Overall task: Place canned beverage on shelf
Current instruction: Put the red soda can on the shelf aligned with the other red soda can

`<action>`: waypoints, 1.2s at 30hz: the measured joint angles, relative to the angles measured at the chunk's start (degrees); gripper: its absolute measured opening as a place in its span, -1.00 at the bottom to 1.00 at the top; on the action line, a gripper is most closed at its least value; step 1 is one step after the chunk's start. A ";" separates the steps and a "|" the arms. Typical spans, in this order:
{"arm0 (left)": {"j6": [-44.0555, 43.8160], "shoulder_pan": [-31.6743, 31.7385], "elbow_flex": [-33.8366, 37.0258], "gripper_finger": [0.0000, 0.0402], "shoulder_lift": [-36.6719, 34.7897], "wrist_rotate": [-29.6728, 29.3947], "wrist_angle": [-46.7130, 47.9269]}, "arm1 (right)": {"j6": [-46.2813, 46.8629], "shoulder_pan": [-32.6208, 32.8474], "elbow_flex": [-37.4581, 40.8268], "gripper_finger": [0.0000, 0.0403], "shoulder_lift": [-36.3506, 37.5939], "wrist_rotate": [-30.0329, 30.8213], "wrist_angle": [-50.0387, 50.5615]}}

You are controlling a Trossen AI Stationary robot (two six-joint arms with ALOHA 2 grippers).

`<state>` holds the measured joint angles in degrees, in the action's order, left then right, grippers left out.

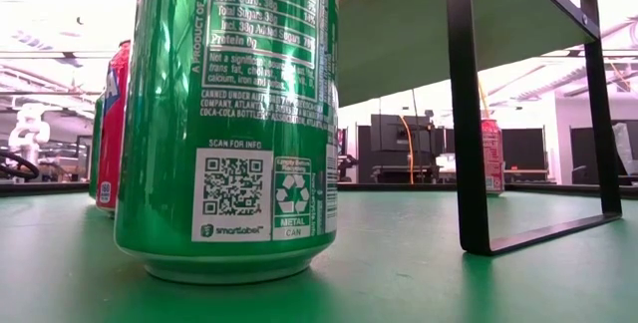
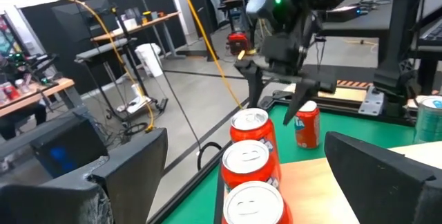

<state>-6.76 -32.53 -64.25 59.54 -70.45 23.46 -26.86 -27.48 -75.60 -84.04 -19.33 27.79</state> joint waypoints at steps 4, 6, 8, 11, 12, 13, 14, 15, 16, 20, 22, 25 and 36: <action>-0.04 0.82 0.02 0.91 0.72 0.00 0.01 | 0.13 -0.12 0.47 0.29 -2.28 -0.17 -0.85; -0.28 1.25 0.02 0.91 0.96 0.02 0.02 | 0.09 0.01 0.47 0.19 -3.06 -0.22 -1.78; -0.31 1.61 0.02 0.91 1.12 0.02 0.02 | 0.50 0.06 0.49 0.10 -3.53 -0.23 -3.28; -0.33 2.10 0.02 0.91 1.12 0.02 0.00 | 0.78 0.13 0.49 -0.02 -3.64 -0.28 -5.15; -0.33 2.22 0.02 0.91 1.12 0.02 0.00 | 0.80 0.17 0.49 -0.05 -3.64 -0.24 -5.65; -0.33 2.31 0.02 0.91 1.12 0.02 0.00 | 0.82 0.19 0.49 -0.08 -3.64 -0.25 -6.18; -0.33 2.42 0.02 0.91 1.12 0.02 0.02 | 0.84 0.23 0.49 -0.10 -3.66 -0.27 -6.54; -0.33 2.50 0.02 0.91 1.13 0.02 0.02 | 0.84 0.23 0.49 -0.13 -3.65 -0.27 -6.89; -0.31 2.53 0.02 0.91 1.14 0.02 0.02 | 0.83 0.27 0.49 -0.15 -3.64 -0.28 -7.32; -0.03 2.53 0.02 0.91 1.14 0.02 0.04 | 0.76 0.28 0.49 -0.22 -3.76 -0.27 -8.72; -0.02 2.53 0.02 0.91 1.14 0.02 0.04 | 0.76 0.30 0.49 -0.24 -3.93 -0.22 -9.22; -0.04 2.53 0.02 0.91 1.14 0.02 0.04 | 0.71 0.30 0.49 -0.26 -3.96 -0.16 -9.49; -0.12 2.53 0.02 0.91 1.14 0.02 0.04 | 0.94 0.32 0.49 -0.26 -3.96 -0.18 -11.11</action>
<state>-6.88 -30.00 -64.23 60.69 -70.43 23.51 -25.92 -27.16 -75.11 -88.01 -19.51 16.68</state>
